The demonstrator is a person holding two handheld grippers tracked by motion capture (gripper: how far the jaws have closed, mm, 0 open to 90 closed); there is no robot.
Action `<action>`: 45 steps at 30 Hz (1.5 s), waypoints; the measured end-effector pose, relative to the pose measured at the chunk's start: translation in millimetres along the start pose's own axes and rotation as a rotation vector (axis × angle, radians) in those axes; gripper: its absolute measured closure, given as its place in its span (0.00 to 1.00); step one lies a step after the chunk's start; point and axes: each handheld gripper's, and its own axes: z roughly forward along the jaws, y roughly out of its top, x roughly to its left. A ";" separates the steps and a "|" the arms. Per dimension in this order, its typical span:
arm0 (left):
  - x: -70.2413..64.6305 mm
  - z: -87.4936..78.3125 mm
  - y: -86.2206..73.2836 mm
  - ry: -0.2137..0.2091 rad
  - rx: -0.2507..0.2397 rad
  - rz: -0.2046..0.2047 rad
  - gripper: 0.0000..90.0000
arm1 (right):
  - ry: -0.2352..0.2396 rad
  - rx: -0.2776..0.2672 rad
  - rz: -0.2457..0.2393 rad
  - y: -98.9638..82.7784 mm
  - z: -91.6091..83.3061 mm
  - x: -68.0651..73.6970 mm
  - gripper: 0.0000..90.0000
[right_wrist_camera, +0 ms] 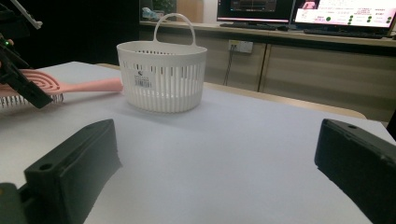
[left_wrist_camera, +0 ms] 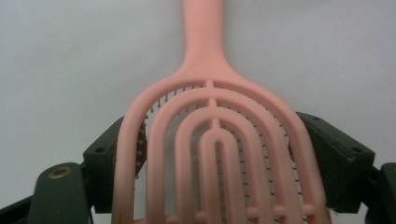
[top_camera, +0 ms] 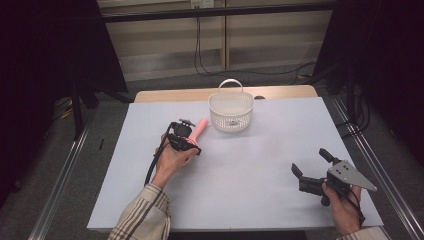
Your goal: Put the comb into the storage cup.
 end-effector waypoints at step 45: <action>36.2 -46.4 -26.7 -0.062 -0.136 -0.006 0.23 | -0.001 0.006 -0.002 -0.2 0.8 0.7 0.00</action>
